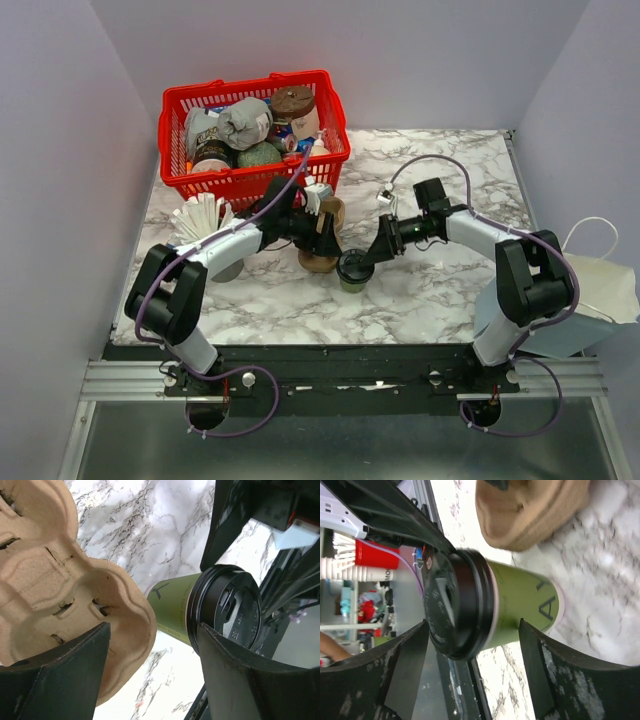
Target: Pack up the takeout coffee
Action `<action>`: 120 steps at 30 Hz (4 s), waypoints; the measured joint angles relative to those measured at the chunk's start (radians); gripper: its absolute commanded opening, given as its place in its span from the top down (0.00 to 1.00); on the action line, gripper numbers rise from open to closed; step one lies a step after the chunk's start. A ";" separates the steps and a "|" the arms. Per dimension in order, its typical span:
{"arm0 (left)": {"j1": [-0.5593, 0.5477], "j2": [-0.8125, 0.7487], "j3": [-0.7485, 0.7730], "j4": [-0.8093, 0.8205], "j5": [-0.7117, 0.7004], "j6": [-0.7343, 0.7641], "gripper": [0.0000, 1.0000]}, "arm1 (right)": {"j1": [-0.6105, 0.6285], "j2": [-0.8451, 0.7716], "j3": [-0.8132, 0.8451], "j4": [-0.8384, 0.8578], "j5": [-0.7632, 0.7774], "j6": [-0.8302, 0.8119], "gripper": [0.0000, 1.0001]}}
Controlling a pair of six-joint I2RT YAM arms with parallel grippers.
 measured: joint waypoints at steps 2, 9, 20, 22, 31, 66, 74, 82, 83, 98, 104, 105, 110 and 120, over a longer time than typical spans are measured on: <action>-0.003 0.000 0.023 -0.030 0.002 0.032 0.20 | 0.000 -0.008 0.039 -0.028 0.006 -0.020 0.00; 0.002 -0.001 0.191 -0.155 0.028 0.146 0.15 | 0.000 -0.068 0.214 -0.164 0.080 -0.154 0.00; 0.085 -0.131 0.319 -0.324 0.036 0.299 0.11 | 0.050 -0.145 0.399 -0.450 0.206 -0.580 0.00; 0.108 -0.173 0.319 -0.345 0.037 0.325 0.11 | 0.094 -0.145 0.404 -0.510 0.248 -0.694 0.00; 0.185 -0.280 0.296 -0.369 0.041 0.366 0.10 | 0.261 -0.091 0.480 -0.642 0.394 -0.917 0.00; 0.308 -0.322 0.172 -0.251 0.116 0.214 0.09 | 0.408 0.009 0.492 -0.684 0.625 -1.106 0.00; 0.312 -0.323 0.158 -0.238 0.120 0.199 0.09 | 0.423 0.009 0.481 -0.671 0.636 -1.106 0.03; 0.323 -0.331 0.137 -0.218 0.130 0.177 0.09 | 0.428 0.003 0.473 -0.656 0.647 -1.094 0.10; 0.324 -0.334 0.133 -0.214 0.130 0.175 0.09 | 0.428 -0.001 0.468 -0.652 0.649 -1.091 0.11; 0.329 -0.340 0.116 -0.175 0.147 0.136 0.09 | 0.404 -0.032 0.469 -0.619 0.739 -0.961 0.21; 0.329 -0.340 0.115 -0.154 0.159 0.116 0.09 | 0.252 0.034 0.668 -0.633 0.742 -0.824 0.23; 0.329 -0.339 0.114 -0.150 0.161 0.113 0.09 | 0.224 0.056 0.711 -0.636 0.743 -0.800 0.23; 0.329 -0.337 0.114 -0.142 0.164 0.102 0.09 | 0.106 0.184 0.913 -0.640 0.747 -0.699 0.24; 0.330 -0.336 0.114 -0.143 0.164 0.102 0.09 | 0.078 0.371 1.128 -0.647 0.818 -0.593 0.24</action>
